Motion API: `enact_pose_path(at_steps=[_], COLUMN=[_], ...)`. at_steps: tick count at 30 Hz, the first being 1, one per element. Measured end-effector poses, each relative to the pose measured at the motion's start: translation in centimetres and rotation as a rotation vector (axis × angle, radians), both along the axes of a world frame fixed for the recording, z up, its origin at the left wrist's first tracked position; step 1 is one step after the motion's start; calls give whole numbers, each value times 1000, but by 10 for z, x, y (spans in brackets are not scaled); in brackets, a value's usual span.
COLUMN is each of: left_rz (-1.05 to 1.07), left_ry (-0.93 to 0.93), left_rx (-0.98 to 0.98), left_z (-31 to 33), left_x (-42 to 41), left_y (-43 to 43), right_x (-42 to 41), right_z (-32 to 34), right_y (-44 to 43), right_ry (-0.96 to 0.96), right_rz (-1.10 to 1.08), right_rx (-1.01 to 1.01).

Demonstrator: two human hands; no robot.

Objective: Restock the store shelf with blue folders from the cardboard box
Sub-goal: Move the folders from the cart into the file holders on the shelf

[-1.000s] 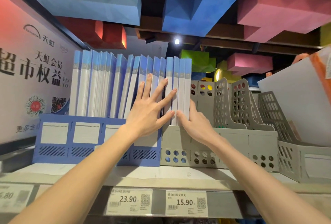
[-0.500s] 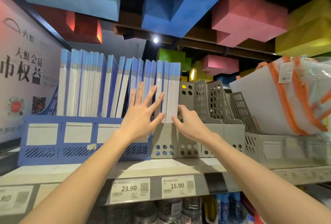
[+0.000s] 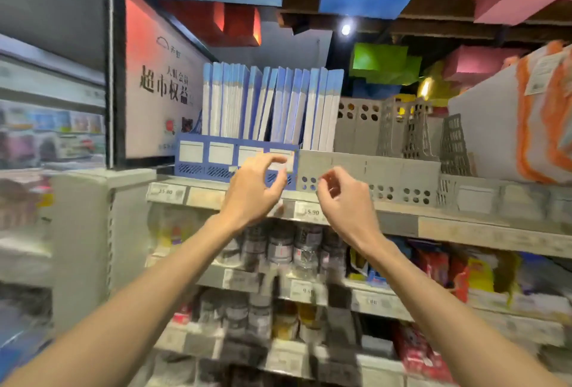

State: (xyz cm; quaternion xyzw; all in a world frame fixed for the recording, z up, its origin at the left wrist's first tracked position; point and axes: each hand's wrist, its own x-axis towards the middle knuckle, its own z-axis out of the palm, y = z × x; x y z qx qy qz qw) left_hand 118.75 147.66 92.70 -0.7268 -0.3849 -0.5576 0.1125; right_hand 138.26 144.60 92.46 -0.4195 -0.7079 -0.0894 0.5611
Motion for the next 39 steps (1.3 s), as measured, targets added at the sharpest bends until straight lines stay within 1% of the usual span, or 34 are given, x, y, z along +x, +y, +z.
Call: enact_pose_path(at_steps=[3, 7, 13, 16, 18, 22, 27, 31, 35, 39], left_rz=[82, 232, 512, 610, 688, 819, 937, 994, 960, 927], left_ry=[-12, -20, -55, -83, -123, -261, -388, -448, -547, -610], left_rx=[-81, -189, -384, -463, -496, -611, -704, -761, -845, -899], left_z=[-48, -116, -206, -244, -267, -317, -368, -406, -437, -465], left_x=[-20, -68, -157, -192, -215, -267, -336, -414, -483, -535], left_y=[-55, -139, -257, -310, -342, -410, -475, -512, -536, -542], right_x=[-17, -65, -171, -224, -258, -333, -426, -513, -591, -647], right_z=[-42, -103, -189, -230, -255, -306, -357, -392, -428, -465], right_y=[-30, -69, -134, -171, -195, -244, -298, -329, -350, -359], right_ry=[-11, -27, -95, -145, -174, -237, -317, -382, -428, -515], right_rz=[141, 349, 642, 784, 861, 980, 1065, 1063, 1009, 960], right_rx=[-21, -181, -420, -509, -581, -710, -813, -889, -954, -1054])
